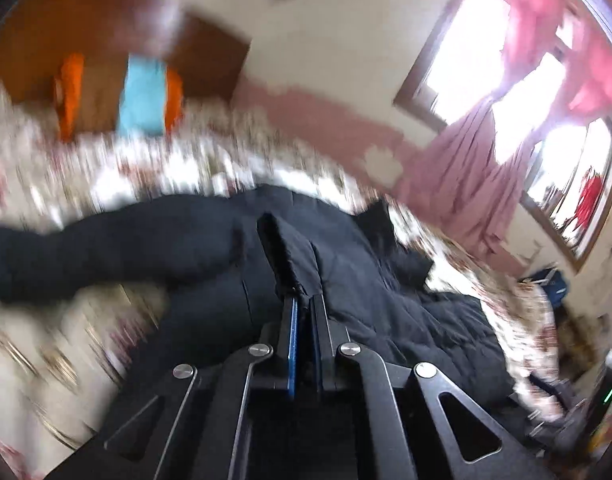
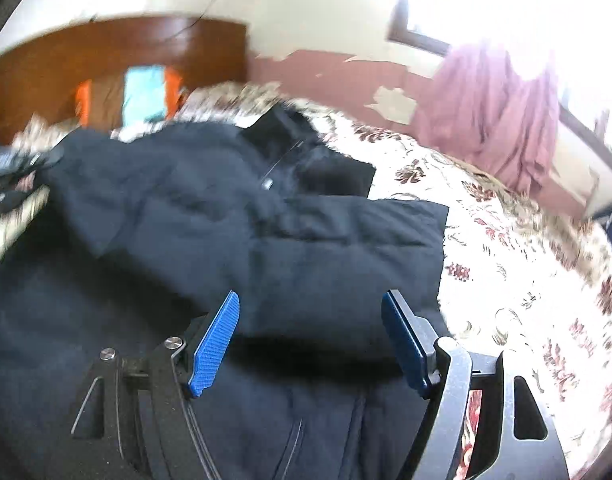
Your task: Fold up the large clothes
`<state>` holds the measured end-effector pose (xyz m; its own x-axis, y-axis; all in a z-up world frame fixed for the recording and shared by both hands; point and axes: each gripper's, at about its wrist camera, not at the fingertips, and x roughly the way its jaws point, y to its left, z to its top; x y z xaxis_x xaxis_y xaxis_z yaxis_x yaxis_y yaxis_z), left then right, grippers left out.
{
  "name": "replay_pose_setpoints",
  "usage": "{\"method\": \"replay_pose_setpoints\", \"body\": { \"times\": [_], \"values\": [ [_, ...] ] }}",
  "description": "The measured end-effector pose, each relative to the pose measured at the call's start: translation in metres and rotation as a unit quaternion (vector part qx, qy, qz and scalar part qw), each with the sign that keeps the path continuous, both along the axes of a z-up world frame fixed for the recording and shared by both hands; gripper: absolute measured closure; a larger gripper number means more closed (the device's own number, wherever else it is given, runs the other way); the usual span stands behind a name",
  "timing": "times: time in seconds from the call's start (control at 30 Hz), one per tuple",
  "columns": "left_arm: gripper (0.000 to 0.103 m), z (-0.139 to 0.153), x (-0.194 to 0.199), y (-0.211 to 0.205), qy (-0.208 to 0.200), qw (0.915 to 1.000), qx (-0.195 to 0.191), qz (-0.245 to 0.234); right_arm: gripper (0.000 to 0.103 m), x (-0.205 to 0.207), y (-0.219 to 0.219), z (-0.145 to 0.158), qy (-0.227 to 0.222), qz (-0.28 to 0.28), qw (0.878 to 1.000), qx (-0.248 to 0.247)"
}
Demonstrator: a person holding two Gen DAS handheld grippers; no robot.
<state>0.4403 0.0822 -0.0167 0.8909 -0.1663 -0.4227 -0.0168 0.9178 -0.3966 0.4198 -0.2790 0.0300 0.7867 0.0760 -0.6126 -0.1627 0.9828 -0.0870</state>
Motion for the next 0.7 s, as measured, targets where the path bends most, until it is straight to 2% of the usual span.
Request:
{"method": "replay_pose_setpoints", "body": {
  "times": [0.07,0.2,0.3,0.37,0.47,0.53,0.63,0.7],
  "values": [
    [0.097,0.009,-0.001,0.000,-0.008,0.9995,0.026,0.012,0.035,0.022,0.005,-0.001,0.014,0.018,0.999,0.032],
    [0.096,-0.006,0.017,0.006,0.036,0.9979,0.049,0.024,0.041,0.068,0.040,-0.019,0.065,0.075,0.992,0.084],
    [0.096,-0.018,0.022,0.001,0.049,0.9939,0.093,0.033,0.042,0.088,0.073,-0.042,0.094,0.088,0.989,0.076],
    [0.095,-0.020,0.023,-0.001,0.053,0.9926,0.105,0.029,0.042,0.098,0.089,-0.059,0.113,0.086,0.987,0.069],
    [0.092,-0.020,0.025,0.003,0.065,0.9932,0.095,0.019,0.042,0.108,0.100,-0.082,0.135,0.076,0.985,0.076],
    [0.090,-0.023,0.026,0.010,0.071,0.9948,0.072,0.012,0.042,0.108,0.101,-0.092,0.138,0.071,0.985,0.081],
    [0.082,-0.026,0.021,0.021,0.075,0.9951,0.055,0.031,0.039,0.107,0.102,-0.094,0.138,0.069,0.985,0.081],
    [0.079,-0.022,0.012,0.030,0.063,0.9962,0.044,0.043,0.037,0.106,0.098,-0.091,0.138,0.066,0.984,0.087]
  ]
}}
